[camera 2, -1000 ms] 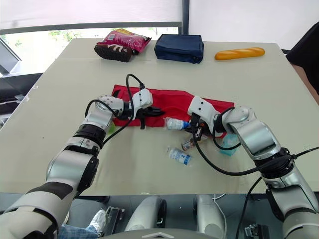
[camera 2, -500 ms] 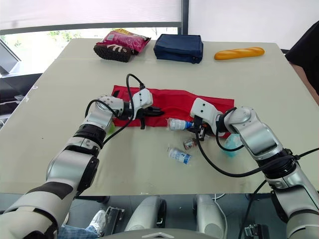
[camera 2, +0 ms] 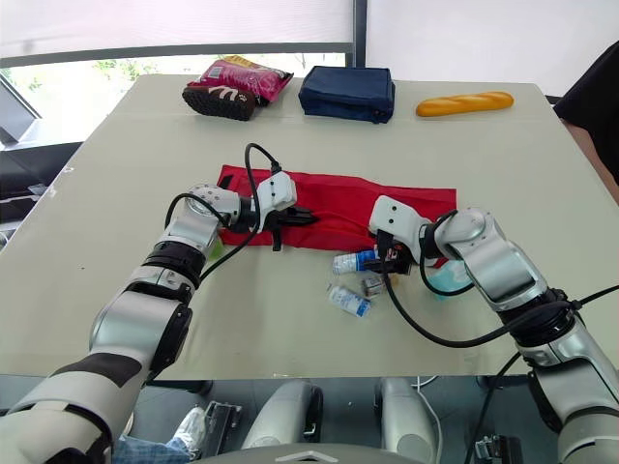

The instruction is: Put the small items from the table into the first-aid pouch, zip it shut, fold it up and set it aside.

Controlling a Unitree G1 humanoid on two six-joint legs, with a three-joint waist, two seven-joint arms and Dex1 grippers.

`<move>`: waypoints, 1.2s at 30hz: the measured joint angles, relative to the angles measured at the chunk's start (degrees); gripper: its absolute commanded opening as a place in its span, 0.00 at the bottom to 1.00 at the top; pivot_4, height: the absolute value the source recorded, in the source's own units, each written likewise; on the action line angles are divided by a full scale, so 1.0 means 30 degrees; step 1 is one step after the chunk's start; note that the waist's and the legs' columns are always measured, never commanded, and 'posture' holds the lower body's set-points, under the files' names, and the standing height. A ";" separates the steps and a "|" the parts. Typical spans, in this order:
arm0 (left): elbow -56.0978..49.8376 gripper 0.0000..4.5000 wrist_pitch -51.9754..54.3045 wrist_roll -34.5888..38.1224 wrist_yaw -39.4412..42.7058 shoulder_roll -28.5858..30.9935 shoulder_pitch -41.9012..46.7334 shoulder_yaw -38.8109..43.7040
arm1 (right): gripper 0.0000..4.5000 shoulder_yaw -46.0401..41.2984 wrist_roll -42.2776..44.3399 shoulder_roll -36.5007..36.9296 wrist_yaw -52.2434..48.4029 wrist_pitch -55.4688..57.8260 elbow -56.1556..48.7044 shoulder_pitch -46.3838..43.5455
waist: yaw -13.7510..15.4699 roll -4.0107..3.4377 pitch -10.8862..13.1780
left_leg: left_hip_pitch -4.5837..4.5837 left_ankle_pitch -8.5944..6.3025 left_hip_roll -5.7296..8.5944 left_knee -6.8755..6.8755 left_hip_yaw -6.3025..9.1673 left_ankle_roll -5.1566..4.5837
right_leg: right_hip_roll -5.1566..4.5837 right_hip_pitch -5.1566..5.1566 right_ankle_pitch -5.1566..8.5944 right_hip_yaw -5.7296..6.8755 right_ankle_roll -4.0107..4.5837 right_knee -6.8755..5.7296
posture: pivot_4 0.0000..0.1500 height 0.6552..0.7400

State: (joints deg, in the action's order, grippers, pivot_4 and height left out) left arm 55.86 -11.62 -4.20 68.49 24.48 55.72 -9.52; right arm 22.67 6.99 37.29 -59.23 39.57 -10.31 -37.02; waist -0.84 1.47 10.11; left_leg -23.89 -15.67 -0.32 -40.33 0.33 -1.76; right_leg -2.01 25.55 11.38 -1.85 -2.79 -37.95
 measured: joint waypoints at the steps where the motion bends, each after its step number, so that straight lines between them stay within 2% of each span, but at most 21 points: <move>1: 0.0000 0.00 0.0000 0.0000 0.0000 0.0001 -0.0001 0.0000 | 0.71 0.0156 -0.0018 0.0089 -0.0170 0.0000 -0.0034 0.0000 | 0.0001 -0.0001 0.0000 | 0.0000 0.0000 0.0000 0.0000 -0.0002 0.0000 | 0.0000 0.0000 0.0000 0.0000 0.0000 0.0000 | 1.00 0.65; 10: 0.0108 0.00 0.0520 -0.0020 -0.1038 0.0268 -0.0006 0.0064 | 0.71 0.0602 -0.0537 0.0818 -0.0672 0.0246 -0.0282 -0.0027 | -0.0018 0.0000 0.0000 | 0.0004 0.0000 -0.0004 0.0000 0.0011 0.0000 | 0.0001 0.0001 0.0001 0.0000 -0.0001 -0.0002 | 1.00 0.65; 16: 0.0498 0.00 0.1724 -0.0013 -0.3021 0.0444 -0.0002 0.0739 | 0.71 0.0658 -0.0771 0.0159 -0.0501 0.0491 0.0144 -0.0495 | -0.0037 0.0000 0.0000 | 0.0008 0.0000 -0.0008 -0.0001 0.0017 0.0000 | 0.0000 0.0002 -0.0001 0.0000 -0.0003 -0.0002 | 1.00 0.65; 20: 0.0019 0.00 0.2364 -0.0003 -0.3354 0.0487 -0.0084 0.0807 | 0.71 0.1157 -0.1051 -0.0095 -0.0532 0.0456 0.0644 -0.0982 | -0.0020 0.0000 0.0000 | 0.0008 0.0000 -0.0007 0.0000 0.0013 0.0001 | 0.0000 0.0001 -0.0001 0.0004 -0.0002 0.0001 | 1.00 0.65; 23: -0.0501 0.00 0.2625 0.0008 -0.3414 0.0509 -0.0368 0.0823 | 0.53 0.1387 -0.1293 -0.0333 -0.0526 0.0476 0.1025 -0.0989 | -0.0013 0.0000 0.0000 | 0.0007 0.0000 -0.0005 0.0001 0.0014 0.0001 | -0.0004 0.0002 -0.0001 0.0004 -0.0001 0.0001 | 1.00 0.65; 24: -0.0562 0.00 0.2703 0.0011 -0.3426 0.0512 -0.0448 0.0823 | 0.43 0.1435 -0.1333 -0.0387 -0.0525 0.0487 0.1105 -0.1000 | -0.0014 -0.0001 0.0000 | 0.0007 0.0000 -0.0005 0.0000 0.0013 0.0001 | -0.0004 0.0002 -0.0002 0.0004 -0.0001 0.0001 | 1.00 0.65; 26: -0.0853 0.00 0.2933 0.0019 -0.3570 0.0521 -0.0642 0.0831 | 0.18 0.1453 -0.1443 -0.0539 -0.0510 0.0539 0.1289 -0.1083 | -0.0021 0.0000 0.0000 | 0.0007 0.0001 -0.0005 0.0000 0.0013 0.0002 | -0.0004 0.0002 -0.0002 0.0004 -0.0001 -0.0002 | 1.00 0.65; 28: -0.0986 0.00 0.3035 0.0024 -0.3623 0.0536 -0.0657 0.0838 | 0.02 0.1460 -0.1526 -0.0629 -0.0487 0.0607 0.1383 -0.1290 | -0.0025 0.0000 0.0000 | 0.0008 0.0001 -0.0006 0.0000 0.0014 0.0002 | -0.0003 0.0002 -0.0002 0.0004 -0.0001 -0.0003 | 1.00 0.65; 36: -0.1178 0.00 0.3424 0.0287 -0.3799 0.0619 -0.0680 0.0894 | 0.02 0.1649 -0.2048 -0.1314 -0.0063 0.1016 0.1627 -0.1651 | -0.0106 0.0000 -0.0001 | 0.0024 0.0002 -0.0017 0.0000 0.0010 0.0004 | 0.0005 0.0001 -0.0004 0.0004 0.0002 -0.0010 | 1.00 0.65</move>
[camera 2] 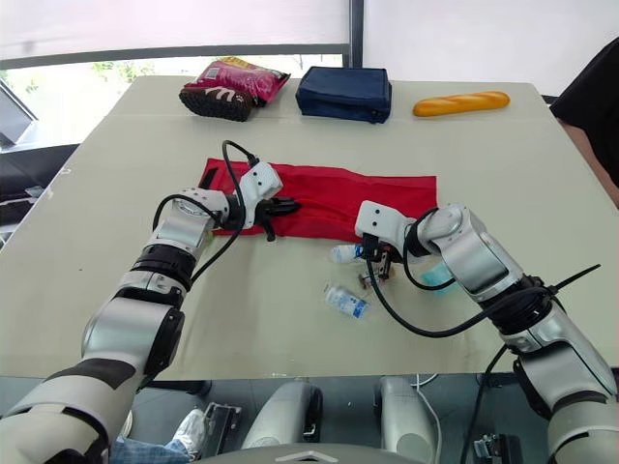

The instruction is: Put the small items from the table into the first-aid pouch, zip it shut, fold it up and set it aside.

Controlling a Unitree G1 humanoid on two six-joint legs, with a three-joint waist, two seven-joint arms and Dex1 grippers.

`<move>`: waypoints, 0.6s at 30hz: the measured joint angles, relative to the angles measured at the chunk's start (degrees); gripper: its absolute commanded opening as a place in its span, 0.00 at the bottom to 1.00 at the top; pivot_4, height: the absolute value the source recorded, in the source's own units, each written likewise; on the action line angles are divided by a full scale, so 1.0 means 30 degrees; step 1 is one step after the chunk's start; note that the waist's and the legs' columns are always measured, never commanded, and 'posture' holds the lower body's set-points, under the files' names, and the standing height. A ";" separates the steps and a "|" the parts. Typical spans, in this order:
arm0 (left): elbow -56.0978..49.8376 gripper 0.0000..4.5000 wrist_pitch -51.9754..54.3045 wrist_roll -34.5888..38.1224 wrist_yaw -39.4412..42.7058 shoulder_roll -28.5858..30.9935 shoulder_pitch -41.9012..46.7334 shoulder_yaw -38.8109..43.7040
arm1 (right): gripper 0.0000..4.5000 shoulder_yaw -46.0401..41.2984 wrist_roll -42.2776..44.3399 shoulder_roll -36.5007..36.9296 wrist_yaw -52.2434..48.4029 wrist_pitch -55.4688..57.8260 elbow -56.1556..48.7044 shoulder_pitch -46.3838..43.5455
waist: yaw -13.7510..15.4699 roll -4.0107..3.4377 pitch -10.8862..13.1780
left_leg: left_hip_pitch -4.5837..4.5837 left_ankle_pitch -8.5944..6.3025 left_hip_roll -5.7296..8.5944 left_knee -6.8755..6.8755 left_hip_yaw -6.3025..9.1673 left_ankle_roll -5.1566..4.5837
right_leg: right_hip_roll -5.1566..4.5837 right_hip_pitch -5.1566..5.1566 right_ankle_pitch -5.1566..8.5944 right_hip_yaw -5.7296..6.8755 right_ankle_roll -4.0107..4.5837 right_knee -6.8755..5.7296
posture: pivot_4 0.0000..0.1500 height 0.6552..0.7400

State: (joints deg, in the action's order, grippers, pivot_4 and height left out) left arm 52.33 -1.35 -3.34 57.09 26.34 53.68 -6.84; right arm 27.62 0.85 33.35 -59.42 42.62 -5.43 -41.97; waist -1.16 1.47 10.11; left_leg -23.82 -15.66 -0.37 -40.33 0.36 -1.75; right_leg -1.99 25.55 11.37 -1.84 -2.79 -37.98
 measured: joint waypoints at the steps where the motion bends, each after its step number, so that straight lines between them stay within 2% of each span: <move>1: -0.0005 0.00 0.0025 0.0051 -0.0008 0.0002 0.0000 -0.0001 | 0.02 -0.0112 0.0078 -0.0145 0.0075 0.0227 -0.0004 0.0000 | -0.0009 0.0000 0.0000 | 0.0001 0.0000 -0.0001 0.0000 0.0004 0.0000 | 0.0001 0.0000 -0.0001 0.0000 0.0002 -0.0001 | 1.00 0.65; 8: -0.0564 0.00 0.0560 0.0265 0.0025 -0.0135 -0.0084 -0.0002 | 0.02 -0.2372 0.1913 -0.1433 0.1070 0.2194 -0.0698 -0.0093 | 0.0091 -0.0001 0.0001 | -0.0019 -0.0001 0.0010 0.0001 0.0021 0.0000 | -0.0019 0.0001 -0.0008 0.0006 0.0013 0.0008 | 1.00 0.65; 14: -0.2103 0.00 0.1753 0.0444 -0.0014 -0.0309 -0.1053 0.0000 | 0.02 -0.4579 0.4020 -0.0917 0.1248 0.4117 -0.2272 -0.0057 | 0.0113 -0.0001 0.0001 | -0.0023 -0.0001 0.0015 0.0004 0.0045 -0.0001 | -0.0031 0.0001 -0.0008 0.0009 0.0014 0.0007 | 1.00 0.65; 18: -0.3927 0.00 0.3017 0.0651 -0.0137 -0.0387 -0.1692 0.0012 | 0.02 -0.4881 0.5037 0.0043 0.1183 0.4870 -0.3448 0.0444 | 0.0134 -0.0001 0.0001 | -0.0026 -0.0002 0.0007 0.0004 0.0050 -0.0001 | -0.0030 -0.0002 -0.0007 0.0015 0.0015 0.0008 | 1.00 0.65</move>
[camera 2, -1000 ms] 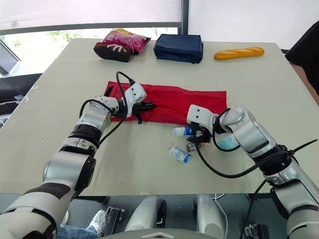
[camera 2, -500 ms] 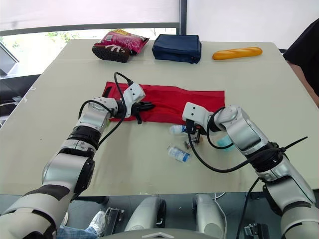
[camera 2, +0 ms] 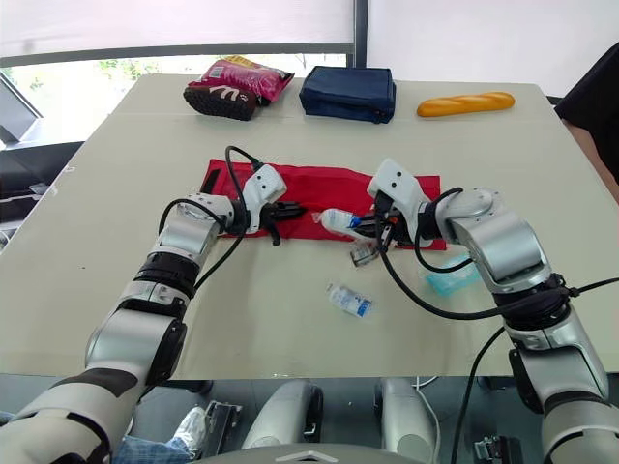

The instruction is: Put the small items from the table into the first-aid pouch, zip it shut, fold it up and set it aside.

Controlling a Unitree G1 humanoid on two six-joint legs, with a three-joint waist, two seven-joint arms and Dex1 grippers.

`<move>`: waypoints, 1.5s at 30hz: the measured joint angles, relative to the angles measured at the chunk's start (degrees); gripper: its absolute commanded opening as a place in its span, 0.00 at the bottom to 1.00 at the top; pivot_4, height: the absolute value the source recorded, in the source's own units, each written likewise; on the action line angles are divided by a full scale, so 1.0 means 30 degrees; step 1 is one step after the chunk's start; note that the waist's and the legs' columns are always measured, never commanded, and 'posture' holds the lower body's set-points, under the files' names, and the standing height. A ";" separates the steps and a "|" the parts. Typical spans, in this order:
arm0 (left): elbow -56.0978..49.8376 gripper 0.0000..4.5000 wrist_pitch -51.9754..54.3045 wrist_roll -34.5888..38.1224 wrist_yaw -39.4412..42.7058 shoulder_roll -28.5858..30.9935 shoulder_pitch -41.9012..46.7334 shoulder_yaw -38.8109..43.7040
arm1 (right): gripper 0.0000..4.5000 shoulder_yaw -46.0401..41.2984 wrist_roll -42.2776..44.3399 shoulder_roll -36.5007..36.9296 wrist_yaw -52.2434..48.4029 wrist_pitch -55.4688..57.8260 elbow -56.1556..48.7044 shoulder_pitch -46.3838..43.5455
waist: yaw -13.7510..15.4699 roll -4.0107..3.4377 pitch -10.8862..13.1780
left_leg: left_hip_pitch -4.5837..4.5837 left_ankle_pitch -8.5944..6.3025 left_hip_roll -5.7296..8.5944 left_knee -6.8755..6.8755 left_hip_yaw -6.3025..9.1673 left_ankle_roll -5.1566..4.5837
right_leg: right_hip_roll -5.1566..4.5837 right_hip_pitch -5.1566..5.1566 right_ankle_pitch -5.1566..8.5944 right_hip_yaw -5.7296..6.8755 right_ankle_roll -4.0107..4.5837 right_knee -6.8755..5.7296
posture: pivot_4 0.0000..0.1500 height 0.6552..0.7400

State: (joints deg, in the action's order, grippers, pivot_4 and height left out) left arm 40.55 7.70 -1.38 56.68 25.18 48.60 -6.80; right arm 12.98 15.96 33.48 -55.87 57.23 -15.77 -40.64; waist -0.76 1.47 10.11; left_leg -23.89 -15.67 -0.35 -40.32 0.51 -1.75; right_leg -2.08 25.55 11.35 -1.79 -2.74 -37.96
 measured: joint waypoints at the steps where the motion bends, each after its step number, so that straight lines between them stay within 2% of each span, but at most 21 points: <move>1: -0.0531 0.00 0.0515 0.0170 -0.0139 -0.0028 -0.0240 0.0031 | 0.02 -0.0109 0.0308 0.0197 -0.0006 0.0257 -0.0336 0.0254 | -0.0015 0.0000 0.0000 | 0.0000 0.0000 -0.0005 0.0000 0.0013 0.0000 | -0.0002 0.0000 0.0000 -0.0003 0.0000 0.0001 | 1.00 0.65; 5: -0.2885 0.00 0.2226 0.0538 -0.0590 -0.0191 -0.1282 0.0052 | 0.02 0.0209 0.0740 0.0588 0.0248 0.0262 -0.1244 0.1321 | -0.0033 0.0000 -0.0001 | 0.0004 0.0000 -0.0003 0.0000 0.0026 -0.0001 | -0.0003 0.0000 0.0000 -0.0005 -0.0001 -0.0001 | 1.00 0.65; 13: -0.6221 0.00 0.5729 0.1224 -0.3013 -0.0758 -0.2082 0.0647 | 0.02 0.2386 -0.1481 0.1574 0.1567 -0.2598 -0.0436 0.2732 | -0.0030 0.0000 0.0000 | 0.0010 0.0002 -0.0001 -0.0004 0.0018 0.0003 | 0.0000 0.0001 0.0001 -0.0010 -0.0005 0.0005 | 1.00 0.65; 15: -0.7049 0.00 0.6378 0.1306 -0.3464 -0.0778 -0.2508 0.0660 | 0.19 0.2514 -0.1806 0.2257 0.1293 -0.3083 -0.0432 0.2800 | -0.0030 0.0001 0.0000 | 0.0010 0.0002 -0.0002 -0.0002 0.0022 0.0003 | -0.0001 0.0001 0.0001 -0.0012 -0.0004 0.0011 | 1.00 0.65; 16: -0.7142 0.00 0.6447 0.1309 -0.3517 -0.0780 -0.2557 0.0666 | 0.20 0.2513 -0.1809 0.2291 0.1250 -0.3099 -0.0432 0.2810 | -0.0032 0.0000 0.0000 | 0.0010 0.0002 -0.0003 -0.0001 0.0020 0.0003 | -0.0002 0.0001 0.0000 -0.0012 -0.0004 0.0010 | 1.00 0.65; 17: -0.7437 0.00 0.6664 0.1407 -0.3747 -0.0831 -0.2712 0.0746 | 0.32 0.2512 -0.1800 0.2380 0.1158 -0.3149 -0.0499 0.2861 | -0.0034 0.0001 0.0000 | 0.0011 0.0002 -0.0004 -0.0001 0.0026 0.0003 | 0.0001 0.0001 0.0001 -0.0012 -0.0004 0.0008 | 1.00 0.65; 18: -0.7684 0.00 0.6905 0.1580 -0.4029 -0.0894 -0.2836 0.0842 | 0.35 0.2512 -0.1773 0.2409 0.1113 -0.3141 -0.0596 0.2874 | -0.0034 0.0000 0.0000 | 0.0012 0.0002 -0.0009 -0.0001 0.0027 0.0003 | 0.0002 0.0002 0.0001 -0.0012 -0.0004 0.0007 | 1.00 0.65; 20: -0.8069 0.00 0.7225 0.1742 -0.4346 -0.0955 -0.2974 0.0920 | 0.59 0.2508 -0.1572 0.2683 0.0767 -0.2967 -0.0865 0.2715 | -0.0025 -0.0001 0.0001 | 0.0014 0.0003 -0.0008 -0.0003 0.0026 0.0004 | 0.0004 0.0001 0.0000 -0.0013 -0.0004 0.0006 | 1.00 0.65; 23: -0.8533 0.00 0.7395 0.1939 -0.4491 -0.0903 -0.3322 0.0942 | 0.88 0.2441 -0.1276 0.3138 0.0141 -0.2875 -0.1184 0.1765 | -0.0069 -0.0001 0.0001 | 0.0028 0.0003 -0.0010 -0.0002 0.0021 0.0004 | 0.0005 -0.0001 0.0000 -0.0021 -0.0005 0.0005 | 1.00 0.65; 28: -0.8678 0.00 0.7523 0.2045 -0.4633 -0.0841 -0.3527 0.0926 | 0.88 0.2311 -0.1244 0.3231 -0.0455 -0.3136 -0.0601 0.0594 | -0.0014 0.0000 0.0000 | 0.0022 0.0002 -0.0009 -0.0001 0.0021 0.0004 | 0.0007 -0.0003 0.0000 -0.0017 -0.0003 0.0012 | 1.00 0.65; 37: -0.8618 0.00 0.7485 0.2048 -0.4745 -0.0645 -0.3491 0.0917 | 0.88 0.3097 -0.2986 0.3737 -0.2029 -0.6159 0.3761 -0.0487 | -0.0019 -0.0001 0.0001 | 0.0022 0.0002 -0.0005 0.0001 -0.0022 0.0004 | 0.0003 -0.0001 0.0000 -0.0024 -0.0002 0.0015 | 1.00 0.65; 45: -0.8604 0.00 0.7416 0.2052 -0.4789 -0.0629 -0.3486 0.0917 | 0.88 0.3782 -0.3428 0.3713 -0.3670 -0.6226 0.4131 -0.0762 | -0.0011 0.0000 0.0001 | 0.0022 0.0003 -0.0007 0.0000 0.0001 0.0005 | 0.0001 -0.0002 -0.0001 -0.0025 -0.0002 0.0015 | 1.00 0.65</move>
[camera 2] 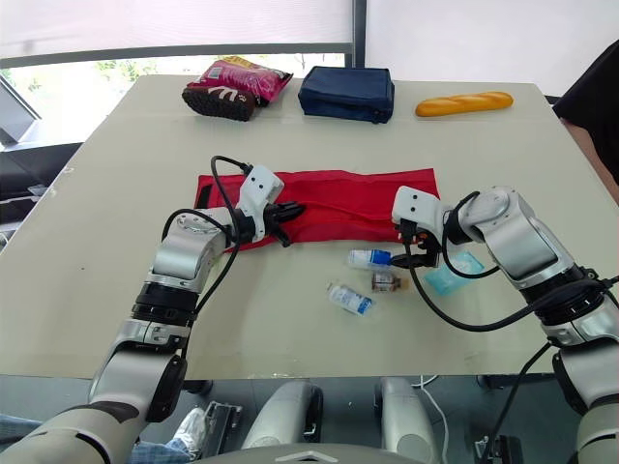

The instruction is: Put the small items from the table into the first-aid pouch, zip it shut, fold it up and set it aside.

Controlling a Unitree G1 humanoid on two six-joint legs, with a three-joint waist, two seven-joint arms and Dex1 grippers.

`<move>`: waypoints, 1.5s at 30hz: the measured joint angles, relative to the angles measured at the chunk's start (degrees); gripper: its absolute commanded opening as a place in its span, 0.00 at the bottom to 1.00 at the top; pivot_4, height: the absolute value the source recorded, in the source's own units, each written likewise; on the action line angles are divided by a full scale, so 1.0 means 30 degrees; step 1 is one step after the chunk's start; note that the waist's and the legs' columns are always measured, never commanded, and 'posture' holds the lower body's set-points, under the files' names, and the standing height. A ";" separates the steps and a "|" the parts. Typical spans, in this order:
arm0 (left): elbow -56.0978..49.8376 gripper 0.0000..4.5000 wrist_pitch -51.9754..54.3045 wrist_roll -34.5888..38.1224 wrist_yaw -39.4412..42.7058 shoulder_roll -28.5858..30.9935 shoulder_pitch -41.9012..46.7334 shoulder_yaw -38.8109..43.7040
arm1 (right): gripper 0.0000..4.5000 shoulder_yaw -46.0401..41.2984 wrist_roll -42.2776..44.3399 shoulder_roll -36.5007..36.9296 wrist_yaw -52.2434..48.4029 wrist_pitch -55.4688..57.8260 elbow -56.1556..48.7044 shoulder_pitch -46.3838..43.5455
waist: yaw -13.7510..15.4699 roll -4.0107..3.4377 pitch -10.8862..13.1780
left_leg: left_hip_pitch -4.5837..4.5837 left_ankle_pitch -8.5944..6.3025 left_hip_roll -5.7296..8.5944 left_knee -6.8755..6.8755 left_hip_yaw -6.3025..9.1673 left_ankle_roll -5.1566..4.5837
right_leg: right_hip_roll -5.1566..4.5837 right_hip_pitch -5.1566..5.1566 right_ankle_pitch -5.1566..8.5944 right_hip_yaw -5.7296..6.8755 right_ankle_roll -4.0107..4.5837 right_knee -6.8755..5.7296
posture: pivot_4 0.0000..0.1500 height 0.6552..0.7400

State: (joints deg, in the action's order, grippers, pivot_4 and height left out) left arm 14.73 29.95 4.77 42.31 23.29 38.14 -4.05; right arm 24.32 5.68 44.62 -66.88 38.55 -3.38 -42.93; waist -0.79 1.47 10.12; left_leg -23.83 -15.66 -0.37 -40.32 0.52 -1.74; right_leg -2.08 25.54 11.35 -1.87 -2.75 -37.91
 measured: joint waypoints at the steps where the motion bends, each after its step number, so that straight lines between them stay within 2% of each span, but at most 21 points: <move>1: 0.0001 0.00 0.0000 0.0000 -0.0019 -0.0001 0.0000 0.0000 | 0.88 0.0038 -0.0053 -0.0042 -0.0106 -0.0005 0.0008 -0.0009 | -0.0002 0.0000 0.0000 | 0.0000 0.0000 0.0000 0.0000 0.0002 0.0000 | 0.0000 0.0000 0.0000 0.0000 0.0000 0.0000 | 1.00 0.65; 11: 0.0026 0.00 -0.0039 0.0002 -0.0056 -0.0037 0.0009 -0.0001 | 0.88 0.1643 -0.1154 -0.0664 -0.1410 -0.0374 0.1105 -0.0946 | -0.0006 -0.0001 0.0000 | 0.0001 0.0001 0.0003 0.0000 0.0006 0.0002 | -0.0002 0.0000 -0.0001 0.0000 0.0002 0.0001 | 1.00 0.65; 12: 0.0030 0.00 -0.0048 0.0003 -0.0062 -0.0065 0.0014 -0.0007 | 0.76 0.1794 -0.1329 -0.0808 -0.1523 -0.0497 0.1408 -0.1129 | -0.0010 -0.0001 0.0000 | 0.0001 0.0001 0.0003 0.0000 0.0006 0.0002 | -0.0002 0.0001 -0.0001 0.0000 0.0002 -0.0001 | 1.00 0.65; 13: 0.0031 0.00 -0.0053 0.0004 -0.0068 -0.0081 0.0014 -0.0013 | 0.70 0.2004 -0.1516 -0.0898 -0.1622 -0.0619 0.1653 -0.1307 | -0.0011 -0.0001 0.0000 | 0.0001 0.0002 0.0003 0.0000 0.0005 0.0003 | -0.0001 0.0002 -0.0001 0.0000 0.0002 -0.0002 | 1.00 0.65; 16: 0.0032 0.00 -0.0072 0.0005 -0.0084 -0.0111 0.0016 -0.0070 | 0.35 0.2463 -0.2127 -0.1277 -0.2140 -0.1284 0.2654 -0.1809 | -0.0004 -0.0002 0.0001 | 0.0001 0.0002 0.0005 0.0000 0.0001 0.0003 | -0.0001 0.0002 -0.0002 0.0001 0.0004 -0.0003 | 1.00 0.65; 17: 0.0033 0.00 -0.0074 0.0005 -0.0083 -0.0114 0.0015 -0.0087 | 0.29 0.2464 -0.2200 -0.1301 -0.2196 -0.1348 0.2717 -0.1851 | -0.0004 -0.0001 0.0001 | 0.0000 0.0002 0.0005 0.0000 0.0004 0.0004 | -0.0002 0.0001 -0.0003 0.0000 0.0005 -0.0001 | 1.00 0.65; 18: 0.0033 0.00 -0.0074 0.0005 -0.0086 -0.0116 0.0015 -0.0095 | 0.17 0.2464 -0.2263 -0.1347 -0.2292 -0.1438 0.2854 -0.1909 | -0.0004 -0.0001 0.0001 | 0.0000 0.0002 0.0004 0.0000 0.0005 0.0004 | -0.0002 0.0001 -0.0003 0.0001 0.0004 0.0001 | 1.00 0.65; 20: 0.0033 0.00 -0.0074 0.0004 -0.0114 -0.0116 0.0014 -0.0092 | 0.02 0.2464 -0.2420 -0.1557 -0.2466 -0.1775 0.3235 -0.2105 | -0.0005 -0.0002 0.0001 | 0.0001 0.0002 0.0006 0.0000 0.0004 0.0004 | -0.0003 0.0000 -0.0003 0.0001 0.0004 0.0001 | 1.00 0.65; 26: 0.0033 0.00 -0.0088 0.0088 -0.0290 -0.0167 0.0013 -0.0096 | 0.01 0.1944 -0.2552 -0.1967 -0.2161 -0.2228 0.3953 -0.2888 | -0.0007 -0.0005 0.0002 | 0.0001 0.0004 0.0002 0.0001 0.0012 0.0009 | 0.0000 0.0004 -0.0008 0.0005 0.0014 -0.0002 | 1.00 0.65; 31: 0.0054 0.00 -0.0131 0.0308 -0.0321 -0.0187 0.0031 -0.0117 | 0.01 0.0886 -0.2265 -0.1656 -0.2057 -0.1627 0.3091 -0.2792 | 0.0005 -0.0009 0.0005 | -0.0005 0.0003 0.0003 0.0001 0.0017 0.0009 | -0.0017 0.0004 -0.0010 0.0005 0.0016 0.0003 | 1.00 0.65; 37: 0.0737 0.00 -0.0305 0.0340 -0.0278 -0.0229 0.0236 -0.0187 | 0.01 -0.0320 -0.1555 -0.0210 -0.2102 -0.0115 0.0448 -0.1455 | 0.0017 -0.0010 0.0006 | -0.0005 0.0003 0.0010 0.0001 0.0017 0.0007 | -0.0017 0.0002 -0.0010 0.0008 0.0015 0.0000 | 1.00 0.65; 39: 0.0949 0.00 -0.0519 0.0338 -0.0222 -0.0236 0.0571 -0.0236 | 0.01 -0.1382 -0.0634 -0.0154 -0.1869 0.1217 -0.1003 -0.0670 | 0.0023 -0.0010 0.0006 | -0.0004 0.0004 0.0007 0.0001 0.0027 0.0008 | -0.0013 0.0001 -0.0009 0.0012 0.0016 -0.0004 | 1.00 0.65; 45: 0.1356 0.00 -0.0826 0.0337 0.0009 -0.0333 0.0740 -0.0369 | 0.01 -0.3000 0.0457 0.0032 -0.0672 0.1908 -0.2505 0.1512 | 0.0033 -0.0009 0.0006 | -0.0004 0.0003 0.0008 0.0000 0.0015 0.0007 | -0.0018 -0.0007 -0.0010 0.0007 0.0014 0.0005 | 1.00 0.65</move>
State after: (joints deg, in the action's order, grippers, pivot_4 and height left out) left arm 18.80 27.47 5.78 42.34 22.29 40.36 -5.16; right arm 15.32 7.05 44.72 -68.90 44.27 -10.89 -38.39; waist -0.69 1.44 10.13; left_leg -23.84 -15.65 -0.34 -40.32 0.56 -1.72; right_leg -2.14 25.52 11.32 -1.85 -2.71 -37.90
